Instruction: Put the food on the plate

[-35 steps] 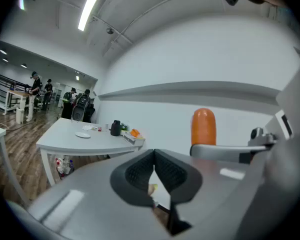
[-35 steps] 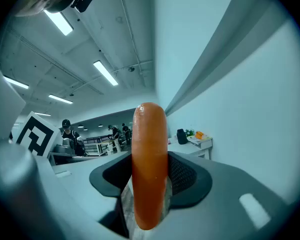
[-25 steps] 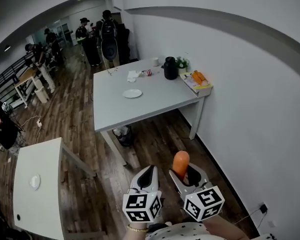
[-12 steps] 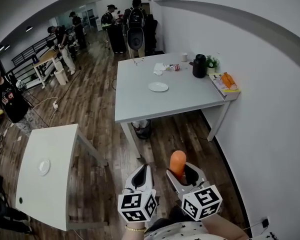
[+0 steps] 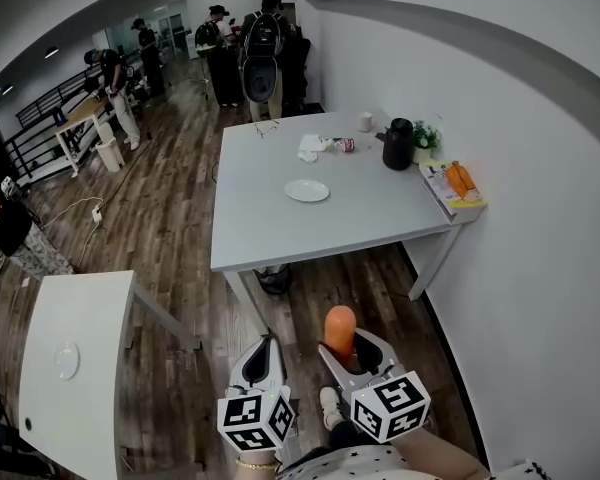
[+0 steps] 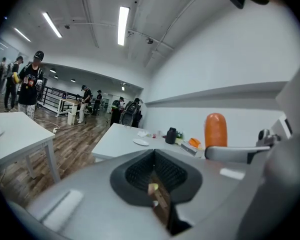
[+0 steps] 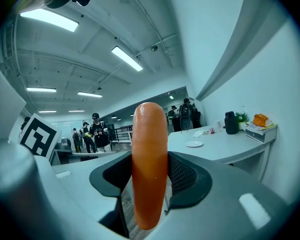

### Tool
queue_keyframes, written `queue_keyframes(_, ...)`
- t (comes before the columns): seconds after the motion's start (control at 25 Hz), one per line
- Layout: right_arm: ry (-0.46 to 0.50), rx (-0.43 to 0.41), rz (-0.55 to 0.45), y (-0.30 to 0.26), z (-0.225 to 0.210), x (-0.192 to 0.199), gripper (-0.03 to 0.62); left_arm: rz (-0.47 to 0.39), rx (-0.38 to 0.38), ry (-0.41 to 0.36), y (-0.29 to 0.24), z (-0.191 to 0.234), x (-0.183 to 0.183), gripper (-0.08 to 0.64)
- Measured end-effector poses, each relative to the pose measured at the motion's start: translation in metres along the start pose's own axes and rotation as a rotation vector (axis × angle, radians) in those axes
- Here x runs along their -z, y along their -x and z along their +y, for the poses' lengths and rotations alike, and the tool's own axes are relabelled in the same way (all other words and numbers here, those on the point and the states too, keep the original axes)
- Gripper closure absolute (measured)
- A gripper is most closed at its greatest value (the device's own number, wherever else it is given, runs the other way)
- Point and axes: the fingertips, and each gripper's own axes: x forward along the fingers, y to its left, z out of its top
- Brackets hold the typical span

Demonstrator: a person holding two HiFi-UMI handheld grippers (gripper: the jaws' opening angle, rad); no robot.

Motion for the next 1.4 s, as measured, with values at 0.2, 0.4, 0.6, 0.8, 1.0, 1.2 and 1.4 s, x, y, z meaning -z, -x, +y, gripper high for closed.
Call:
queue_keyframes(0.2,0.026,-0.016,0.01,-0.066,-0.049,-0.03,0.377,-0.009,-0.006,-0.003,-0.078,0.008,-0.033,0.552)
queue_keyframes(0.4,0.056,-0.038,0.001,-0.13,-0.095,-0.057,0.377,-0.042,-0.02,-0.012,-0.154,0.019,-0.063,0.552)
queue_keyframes(0.6,0.062,-0.031,0.002,-0.177,-0.133,-0.072,0.377,-0.052,-0.028,-0.019,-0.209,0.027,-0.078,0.552)
queue_keyframes(0.8,0.073,-0.033,0.038,-0.212,-0.161,-0.072,0.377,-0.038,-0.04,-0.026,-0.25,0.04,-0.079,0.552)
queue_keyframes(1.0,0.094,-0.017,0.071,-0.255,-0.192,-0.069,0.377,-0.012,-0.026,-0.003,-0.303,0.059,-0.077,0.552)
queue_keyframes(1.2,0.102,0.01,0.12,-0.307,-0.231,-0.068,0.377,0.011,0.002,-0.026,-0.369,0.073,-0.08,0.552)
queue_keyframes(1.4,0.126,0.009,0.193,-0.368,-0.269,-0.071,0.377,0.031,0.035,-0.021,-0.434,0.089,-0.09,0.552)
